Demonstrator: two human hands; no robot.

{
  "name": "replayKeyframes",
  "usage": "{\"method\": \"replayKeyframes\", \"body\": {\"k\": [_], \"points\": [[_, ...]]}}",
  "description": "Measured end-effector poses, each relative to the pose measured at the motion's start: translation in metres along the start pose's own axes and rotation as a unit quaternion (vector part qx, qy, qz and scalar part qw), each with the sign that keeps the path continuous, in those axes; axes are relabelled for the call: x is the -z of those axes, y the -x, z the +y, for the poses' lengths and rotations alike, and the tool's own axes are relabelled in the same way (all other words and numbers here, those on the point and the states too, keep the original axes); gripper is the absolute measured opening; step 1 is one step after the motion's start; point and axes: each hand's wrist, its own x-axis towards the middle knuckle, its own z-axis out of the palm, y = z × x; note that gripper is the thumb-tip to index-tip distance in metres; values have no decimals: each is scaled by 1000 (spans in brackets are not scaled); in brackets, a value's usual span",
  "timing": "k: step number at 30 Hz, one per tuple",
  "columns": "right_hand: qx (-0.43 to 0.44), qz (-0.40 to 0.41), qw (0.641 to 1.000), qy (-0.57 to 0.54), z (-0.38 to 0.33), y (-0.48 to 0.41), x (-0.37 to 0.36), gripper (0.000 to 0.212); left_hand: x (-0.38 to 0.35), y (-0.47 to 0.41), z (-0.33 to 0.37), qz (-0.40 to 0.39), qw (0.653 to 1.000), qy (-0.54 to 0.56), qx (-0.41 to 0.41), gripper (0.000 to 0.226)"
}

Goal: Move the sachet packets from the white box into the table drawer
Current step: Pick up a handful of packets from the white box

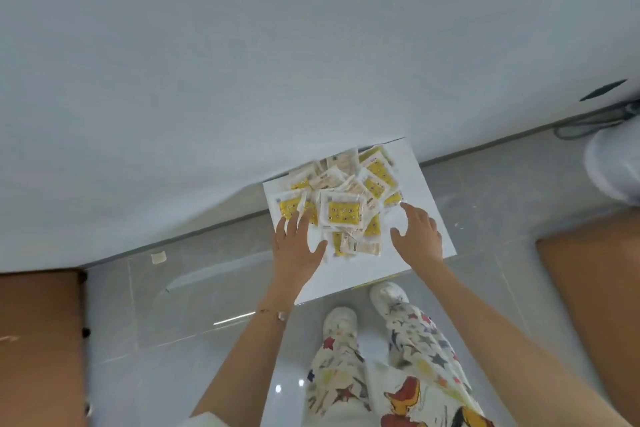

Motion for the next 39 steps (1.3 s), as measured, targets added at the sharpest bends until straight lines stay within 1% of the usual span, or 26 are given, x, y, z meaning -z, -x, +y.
{"method": "replayKeyframes", "body": {"k": [3,6,9,12,15,19,22,26,28,29,31,33,35,36,39], "points": [[-16,-15,999,-26,1,-62,-35,62,-44,-48,-11,-19,998,30,48,76],[-22,-32,996,-83,4,-114,-62,73,-85,-84,-15,-9,989,122,79,79],[-29,-41,981,-187,5,-144,-83,83,-114,-104,-4,21,964,228,133,80],[-48,-32,972,-227,5,-153,-97,85,-129,-114,7,73,933,298,185,77],[-59,-41,963,-260,8,-153,-105,86,-131,-121,12,101,911,339,211,68],[-88,-35,955,-282,16,-153,-111,81,-130,-129,13,112,883,388,240,60],[-87,-30,954,-285,22,-155,-109,79,-130,-135,8,125,879,394,238,46],[-49,0,964,-263,24,-157,-110,55,-131,-135,5,146,887,370,232,30],[-31,13,965,-262,25,-156,-110,45,-134,-131,4,163,883,379,223,19],[-25,18,964,-264,25,-156,-109,42,-135,-129,3,171,877,390,223,18],[-20,17,959,-283,24,-156,-109,34,-136,-126,-1,176,859,422,231,23],[-18,12,951,-307,24,-153,-108,26,-136,-128,-5,154,853,444,226,38],[-21,13,943,-332,24,-151,-107,20,-137,-133,-6,117,864,443,208,58],[-22,16,939,-344,25,-150,-107,17,-139,-134,-4,107,871,435,200,64],[-43,25,924,-379,30,-147,-110,17,-144,-132,5,130,885,404,192,78]]}}
